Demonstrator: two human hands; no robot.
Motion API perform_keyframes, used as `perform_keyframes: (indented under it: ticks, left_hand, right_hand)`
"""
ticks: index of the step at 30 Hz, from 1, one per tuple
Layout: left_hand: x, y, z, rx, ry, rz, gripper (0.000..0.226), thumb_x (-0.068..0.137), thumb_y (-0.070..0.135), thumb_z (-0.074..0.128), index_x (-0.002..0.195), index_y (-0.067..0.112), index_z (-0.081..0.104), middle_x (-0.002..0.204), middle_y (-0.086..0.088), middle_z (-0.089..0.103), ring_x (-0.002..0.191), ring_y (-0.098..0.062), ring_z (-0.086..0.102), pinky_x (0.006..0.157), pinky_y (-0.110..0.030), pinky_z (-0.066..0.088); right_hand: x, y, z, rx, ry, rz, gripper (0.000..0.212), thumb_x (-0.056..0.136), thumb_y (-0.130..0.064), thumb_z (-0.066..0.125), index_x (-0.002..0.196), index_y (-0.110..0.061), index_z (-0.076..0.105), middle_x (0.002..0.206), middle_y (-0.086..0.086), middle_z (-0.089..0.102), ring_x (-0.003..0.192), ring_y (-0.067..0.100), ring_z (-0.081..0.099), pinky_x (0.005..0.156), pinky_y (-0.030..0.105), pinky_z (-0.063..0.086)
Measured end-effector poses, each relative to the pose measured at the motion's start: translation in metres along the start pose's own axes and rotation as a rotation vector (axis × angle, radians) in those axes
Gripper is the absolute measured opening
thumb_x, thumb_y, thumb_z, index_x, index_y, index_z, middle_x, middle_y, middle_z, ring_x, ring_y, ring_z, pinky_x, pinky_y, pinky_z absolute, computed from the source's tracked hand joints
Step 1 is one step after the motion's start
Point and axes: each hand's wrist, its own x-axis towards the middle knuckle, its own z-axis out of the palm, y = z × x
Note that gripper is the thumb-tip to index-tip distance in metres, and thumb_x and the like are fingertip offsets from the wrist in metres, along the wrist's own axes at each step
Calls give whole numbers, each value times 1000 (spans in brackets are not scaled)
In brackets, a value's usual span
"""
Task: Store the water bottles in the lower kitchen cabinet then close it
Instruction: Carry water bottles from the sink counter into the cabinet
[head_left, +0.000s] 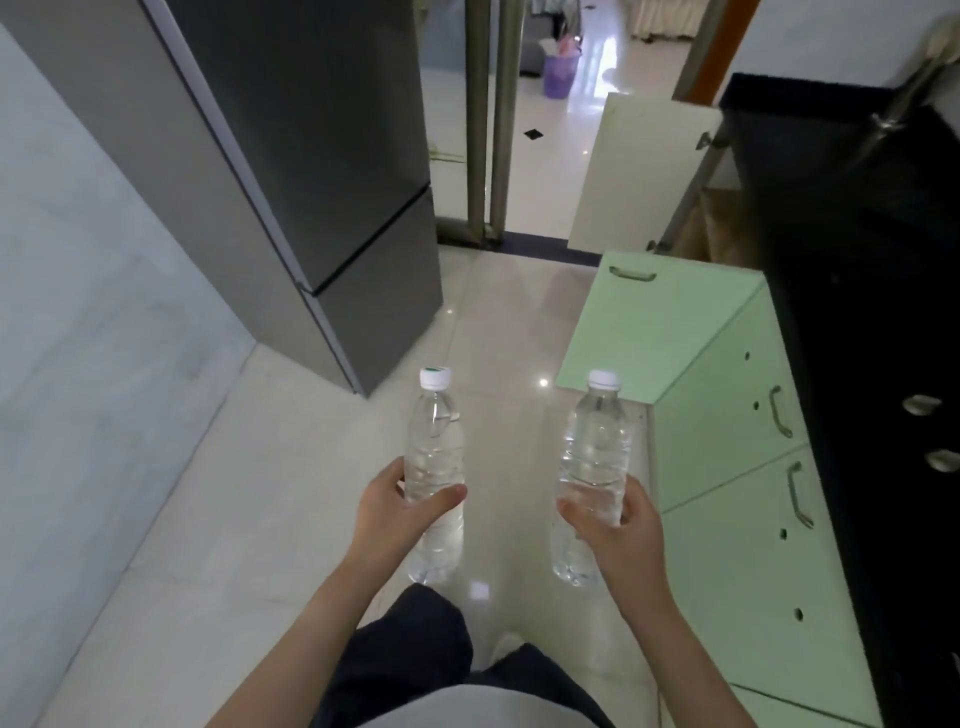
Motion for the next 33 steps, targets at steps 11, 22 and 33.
perform_keyframes:
  ticks: [11, 22, 33]
  left_hand:
    - [222, 65, -7, 41, -15, 24, 27, 68, 43, 85, 84, 31, 67, 75, 10, 73, 73, -5, 68, 65, -26, 52]
    - [444, 196, -20, 87, -130, 162, 25, 72, 30, 85, 81, 30, 61, 63, 14, 67, 61, 11, 62, 54, -7, 42]
    - [640, 308, 60, 79, -191, 129, 32, 61, 38, 85, 87, 26, 70, 78, 8, 74, 70, -1, 69, 67, -26, 54]
  right_hand:
    - [213, -48, 99, -69, -11, 19, 36, 70, -8, 86, 100, -17, 68, 84, 2, 74, 73, 19, 70, 65, 30, 53]
    - [393, -143, 166, -42, 136, 17, 33, 70, -9, 86, 93, -19, 65, 86, 1, 73, 80, 18, 70, 68, 29, 54]
    - [618, -207, 175, 14, 143, 52, 34, 72, -7, 84, 93, -24, 64, 87, 2, 73, 70, 8, 69, 58, 17, 52]
